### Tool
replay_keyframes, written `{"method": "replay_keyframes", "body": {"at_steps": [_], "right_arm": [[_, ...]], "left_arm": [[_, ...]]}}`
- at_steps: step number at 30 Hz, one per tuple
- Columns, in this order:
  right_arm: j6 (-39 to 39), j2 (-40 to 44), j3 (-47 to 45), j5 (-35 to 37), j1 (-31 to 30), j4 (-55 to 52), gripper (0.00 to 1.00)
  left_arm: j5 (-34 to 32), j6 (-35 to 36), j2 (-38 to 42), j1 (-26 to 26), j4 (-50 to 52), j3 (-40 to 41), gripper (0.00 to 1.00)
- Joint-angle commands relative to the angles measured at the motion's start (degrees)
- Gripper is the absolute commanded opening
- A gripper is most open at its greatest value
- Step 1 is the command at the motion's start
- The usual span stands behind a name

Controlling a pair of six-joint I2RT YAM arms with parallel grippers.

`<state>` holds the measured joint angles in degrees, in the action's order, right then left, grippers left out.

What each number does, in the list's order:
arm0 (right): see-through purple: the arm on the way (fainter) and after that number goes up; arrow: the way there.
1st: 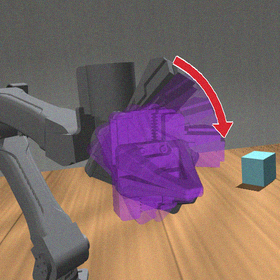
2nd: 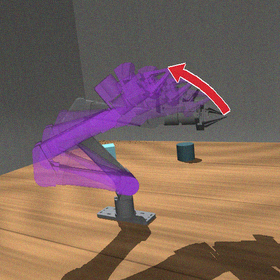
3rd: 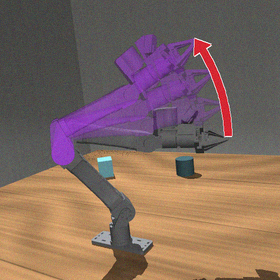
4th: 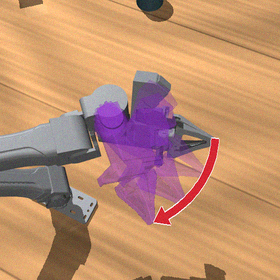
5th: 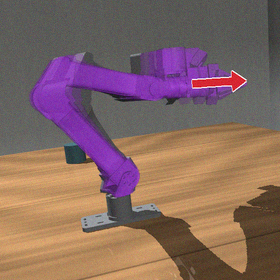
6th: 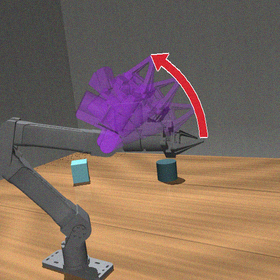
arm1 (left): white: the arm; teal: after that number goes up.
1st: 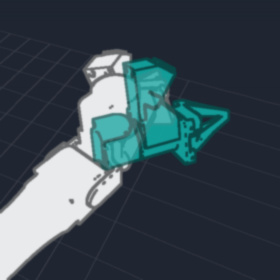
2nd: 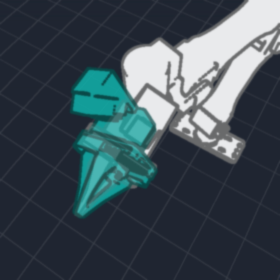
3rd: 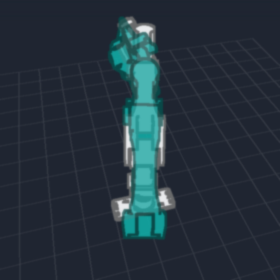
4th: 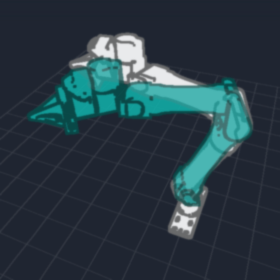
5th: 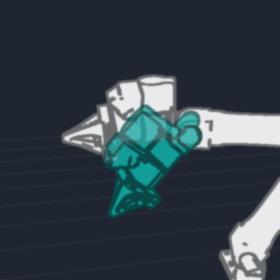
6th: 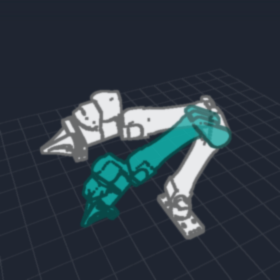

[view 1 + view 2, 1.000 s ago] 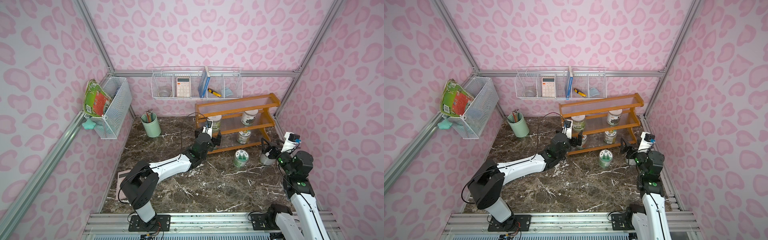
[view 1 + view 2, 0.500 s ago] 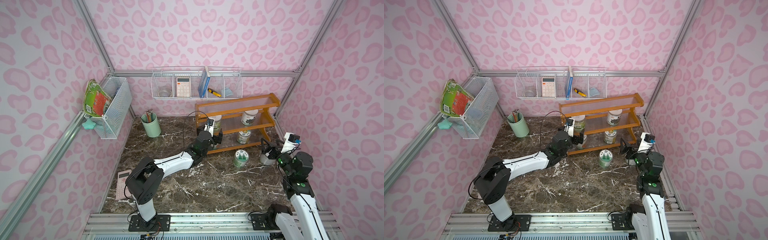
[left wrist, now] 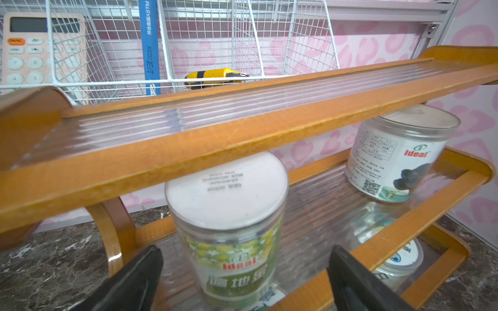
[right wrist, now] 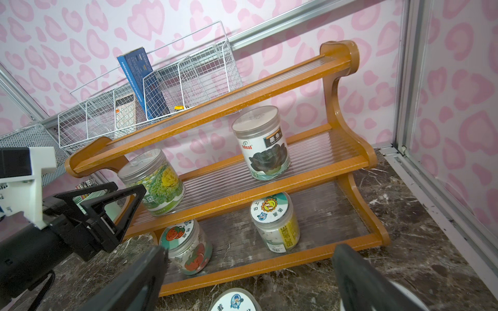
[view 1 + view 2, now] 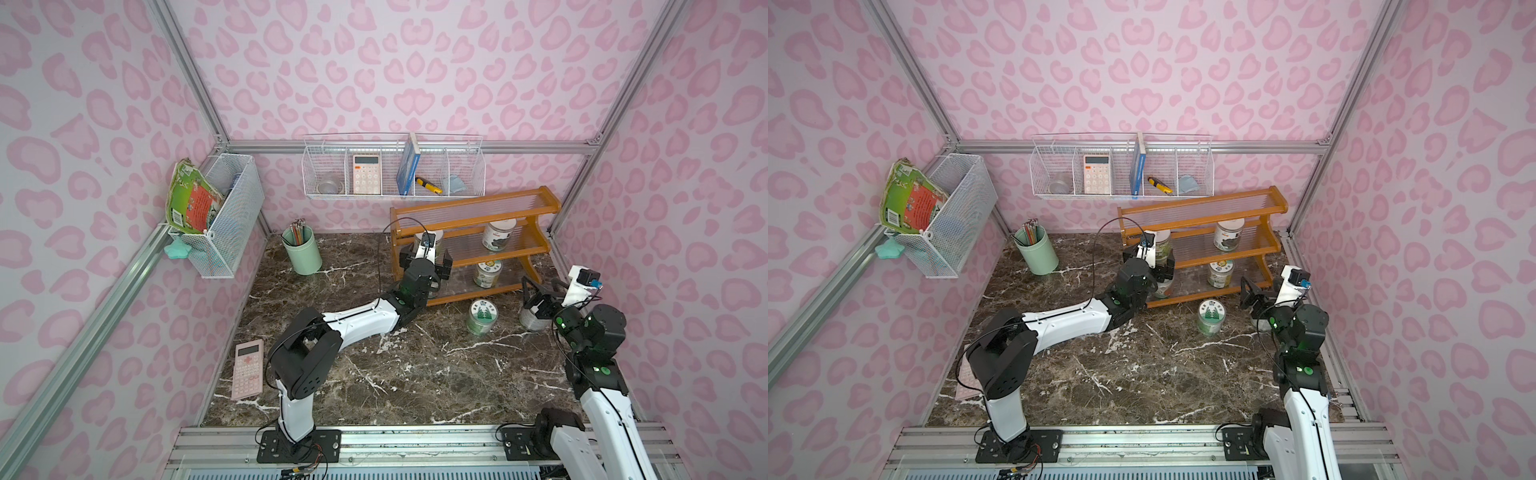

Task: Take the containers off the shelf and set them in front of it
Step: 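Pick up a container from the shelf.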

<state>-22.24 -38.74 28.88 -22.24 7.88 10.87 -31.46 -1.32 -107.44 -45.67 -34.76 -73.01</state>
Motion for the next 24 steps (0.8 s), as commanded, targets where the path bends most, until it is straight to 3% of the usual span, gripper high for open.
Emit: {"method": "replay_keyframes", "body": {"at_steps": [1, 24], "right_arm": [[0.1, -0.1, -0.2, -0.2, -0.1, 1.6, 0.99], [0.0, -0.5, -1.2, -0.3, -0.1, 2.6, 0.99]], "left_arm": [[-1.9, 0.0, -0.9, 0.0, -1.5, -1.6, 0.99], [-7.9, 0.8, -7.8, -0.2, 2.5, -12.0, 0.99]]}}
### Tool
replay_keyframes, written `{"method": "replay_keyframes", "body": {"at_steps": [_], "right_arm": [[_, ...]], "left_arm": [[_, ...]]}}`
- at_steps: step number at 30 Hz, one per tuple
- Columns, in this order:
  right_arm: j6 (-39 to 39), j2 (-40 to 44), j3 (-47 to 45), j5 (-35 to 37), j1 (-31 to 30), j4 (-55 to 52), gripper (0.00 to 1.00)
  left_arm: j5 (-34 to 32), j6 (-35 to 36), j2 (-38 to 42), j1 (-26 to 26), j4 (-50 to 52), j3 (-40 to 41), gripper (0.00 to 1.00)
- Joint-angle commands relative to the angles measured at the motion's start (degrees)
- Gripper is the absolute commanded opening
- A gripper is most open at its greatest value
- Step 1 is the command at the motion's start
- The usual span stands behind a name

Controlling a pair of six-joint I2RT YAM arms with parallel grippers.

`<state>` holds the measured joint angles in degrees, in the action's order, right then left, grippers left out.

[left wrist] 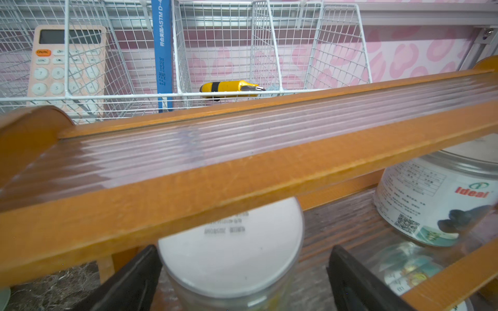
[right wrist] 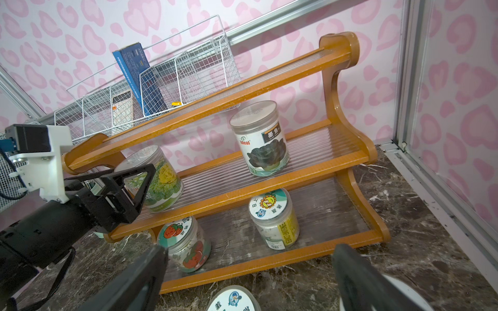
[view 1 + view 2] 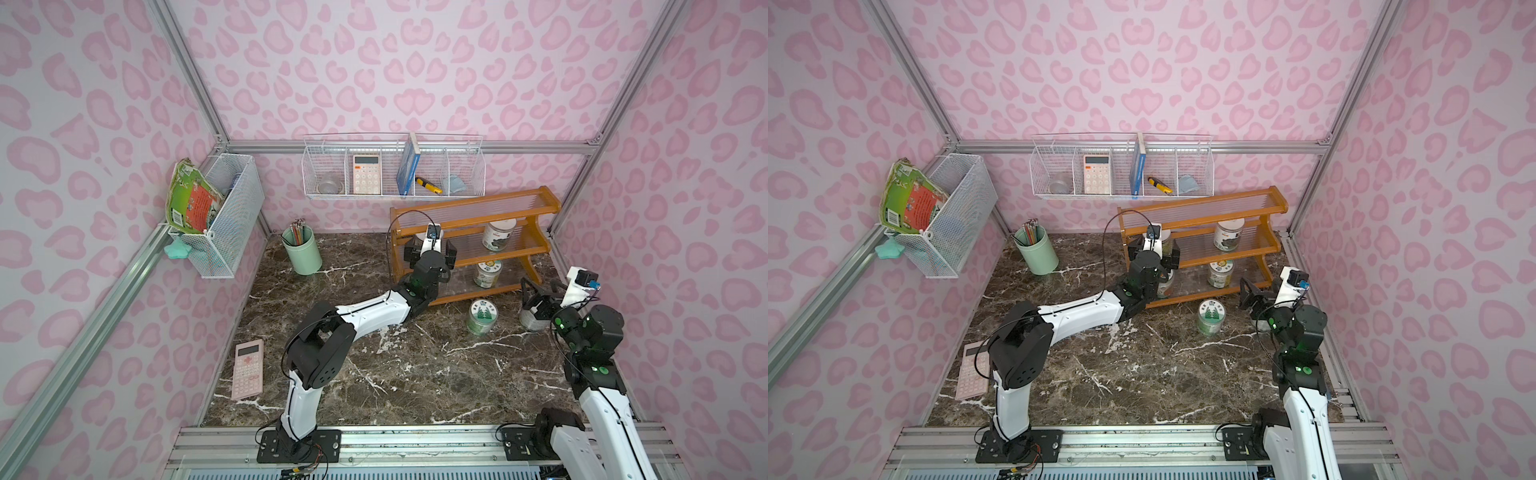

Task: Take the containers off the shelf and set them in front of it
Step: 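Pick up a container from the shelf.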

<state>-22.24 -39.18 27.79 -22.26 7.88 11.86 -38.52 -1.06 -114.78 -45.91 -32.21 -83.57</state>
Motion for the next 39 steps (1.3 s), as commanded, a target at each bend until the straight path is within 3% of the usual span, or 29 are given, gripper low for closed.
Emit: {"method": "replay_keyframes", "body": {"at_steps": [1, 29, 39], "right_arm": [[0.1, -0.1, -0.1, -0.4, -0.1, 1.6, 0.99], [0.5, -0.4, -0.5, -0.6, -0.1, 1.6, 0.99], [0.6, -0.2, -0.4, -0.6, -0.1, 1.3, 0.99]], "left_arm": [[-1.1, 0.5, -0.7, 0.1, 0.0, -1.8, 0.99], [-2.5, -0.5, -5.0, 2.4, 3.1, -6.4, 0.99], [-1.9, -1.0, -4.2, 2.4, 3.2, -5.2, 0.81]]}}
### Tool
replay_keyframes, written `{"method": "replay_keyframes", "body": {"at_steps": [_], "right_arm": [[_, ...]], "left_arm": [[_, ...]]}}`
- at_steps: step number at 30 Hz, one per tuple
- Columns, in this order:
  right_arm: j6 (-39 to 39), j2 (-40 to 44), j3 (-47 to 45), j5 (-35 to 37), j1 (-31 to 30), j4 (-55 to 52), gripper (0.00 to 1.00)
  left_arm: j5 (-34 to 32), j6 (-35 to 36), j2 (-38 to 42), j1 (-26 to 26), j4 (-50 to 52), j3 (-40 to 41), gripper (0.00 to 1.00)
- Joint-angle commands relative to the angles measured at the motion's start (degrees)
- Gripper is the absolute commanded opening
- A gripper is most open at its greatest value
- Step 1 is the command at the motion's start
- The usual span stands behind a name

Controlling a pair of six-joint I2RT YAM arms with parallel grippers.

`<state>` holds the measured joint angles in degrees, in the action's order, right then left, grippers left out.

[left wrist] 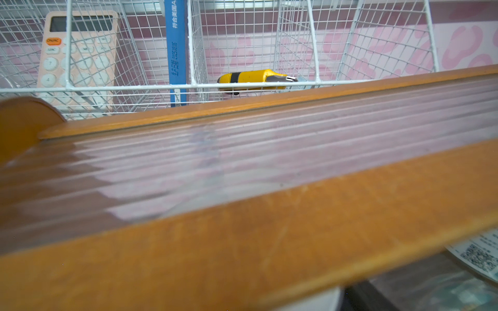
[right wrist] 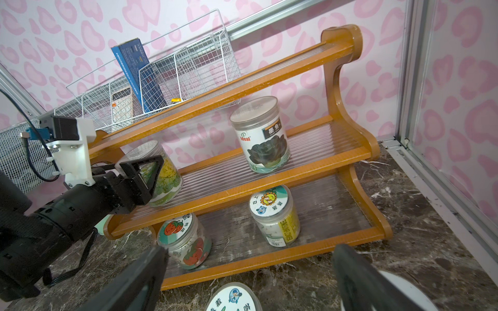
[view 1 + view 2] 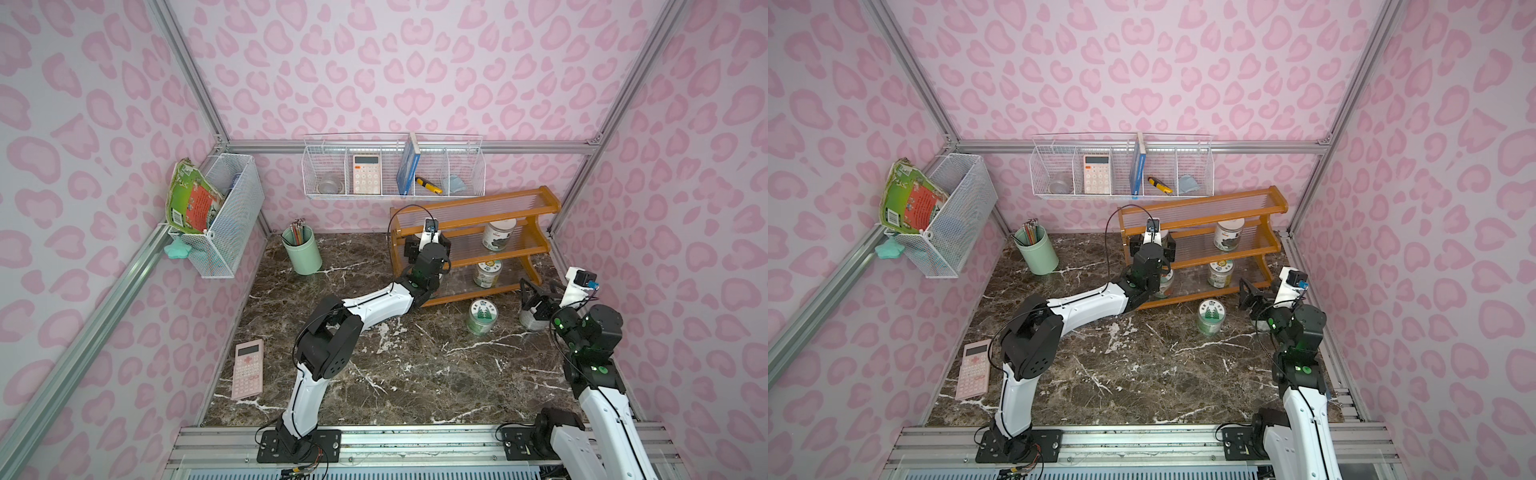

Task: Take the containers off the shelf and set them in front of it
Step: 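Pick up a container from the shelf.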

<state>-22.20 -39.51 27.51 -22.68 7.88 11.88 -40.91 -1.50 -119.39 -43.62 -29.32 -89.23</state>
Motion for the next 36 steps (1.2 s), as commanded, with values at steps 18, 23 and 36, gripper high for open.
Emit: {"method": "replay_keyframes", "body": {"at_steps": [18, 23, 36], "right_arm": [[0.6, 0.1, 0.0, 0.1, -0.1, 1.4, 0.99], [0.6, 0.2, 0.2, 0.0, -0.1, 1.2, 0.99], [0.5, 0.6, 0.7, -0.1, -0.1, 0.6, 0.99]], "left_arm": [[1.3, 1.6, 2.4, -0.7, -1.3, 2.7, 0.66], [1.7, 2.4, 3.7, -1.2, -2.1, 3.8, 0.65], [2.3, 2.3, 6.2, -2.6, -1.3, 4.4, 0.64]]}}
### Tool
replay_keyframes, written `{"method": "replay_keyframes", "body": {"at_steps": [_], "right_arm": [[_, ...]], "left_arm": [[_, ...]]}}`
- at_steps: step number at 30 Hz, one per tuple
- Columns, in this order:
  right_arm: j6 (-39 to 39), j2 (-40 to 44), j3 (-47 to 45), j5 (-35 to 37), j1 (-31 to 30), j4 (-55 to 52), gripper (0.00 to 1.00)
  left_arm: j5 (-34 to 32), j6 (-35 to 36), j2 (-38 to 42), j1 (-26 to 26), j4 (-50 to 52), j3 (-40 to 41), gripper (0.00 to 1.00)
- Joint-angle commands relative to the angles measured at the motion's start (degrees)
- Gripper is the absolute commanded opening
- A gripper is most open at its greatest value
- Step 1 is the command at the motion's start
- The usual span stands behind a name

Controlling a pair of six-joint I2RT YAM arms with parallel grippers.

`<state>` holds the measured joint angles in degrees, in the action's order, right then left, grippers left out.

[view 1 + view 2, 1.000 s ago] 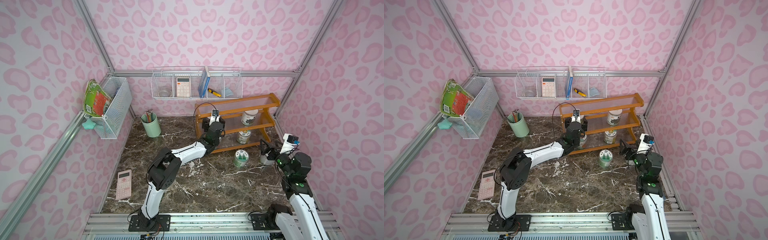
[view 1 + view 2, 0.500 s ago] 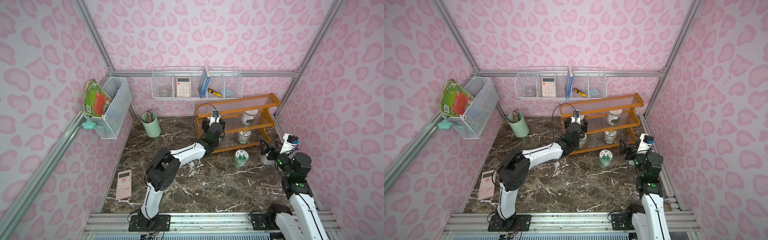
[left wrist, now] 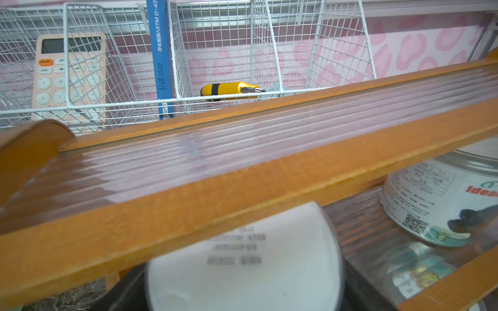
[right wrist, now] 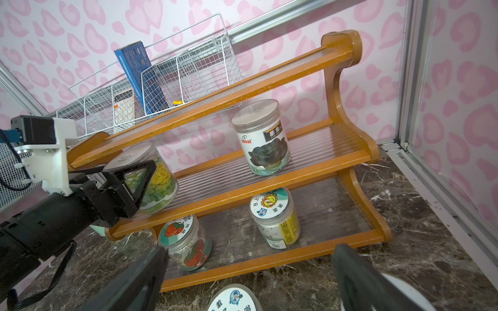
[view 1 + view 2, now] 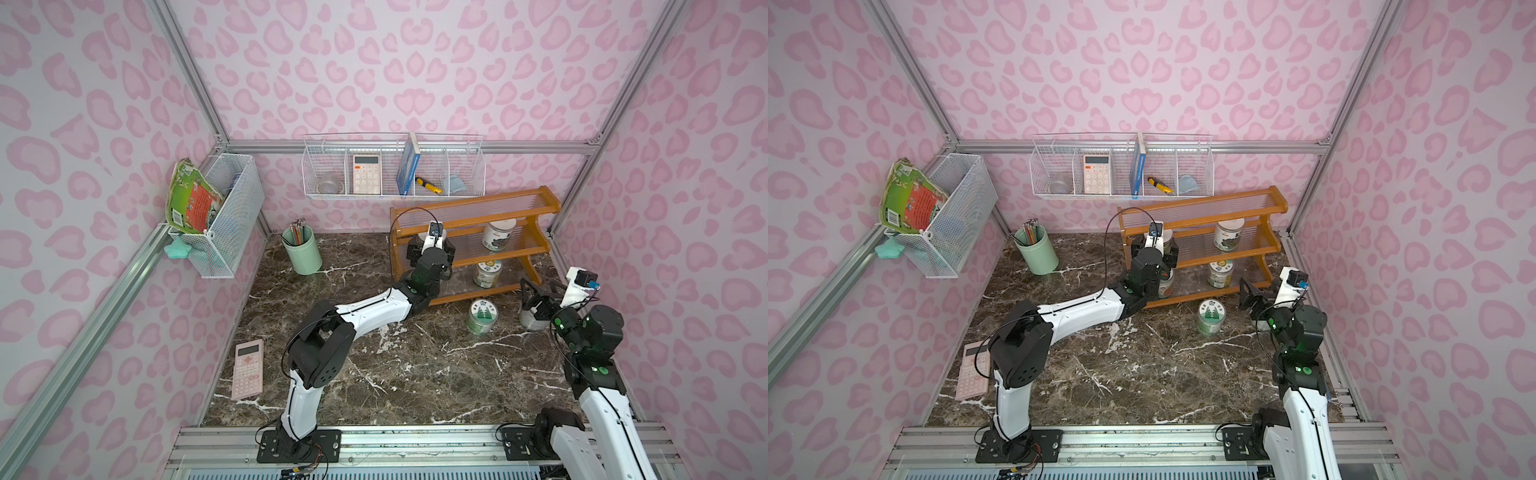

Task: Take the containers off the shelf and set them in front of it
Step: 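Pick up a container from the shelf, then place the container at the center of the board.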

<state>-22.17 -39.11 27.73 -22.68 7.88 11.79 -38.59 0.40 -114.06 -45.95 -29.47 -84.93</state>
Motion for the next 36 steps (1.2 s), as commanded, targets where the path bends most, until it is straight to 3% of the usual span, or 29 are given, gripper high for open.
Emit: {"method": "replay_keyframes", "body": {"at_steps": [1, 23, 36], "right_arm": [[0.5, 0.2, 0.5, -0.1, -0.1, 0.8, 0.99], [0.1, 1.7, 0.0, -0.3, -0.1, -0.2, 0.99], [-0.5, 2.9, -0.4, -0.9, -0.1, -0.6, 0.99]], "left_arm": [[-0.1, 0.4, 1.0, -0.4, -1.0, 0.1, 0.64], [-3.1, -2.0, 9.9, -7.9, -1.3, 11.0, 0.63], [-3.7, -2.1, 17.4, -14.4, -2.1, 22.1, 0.62]]}}
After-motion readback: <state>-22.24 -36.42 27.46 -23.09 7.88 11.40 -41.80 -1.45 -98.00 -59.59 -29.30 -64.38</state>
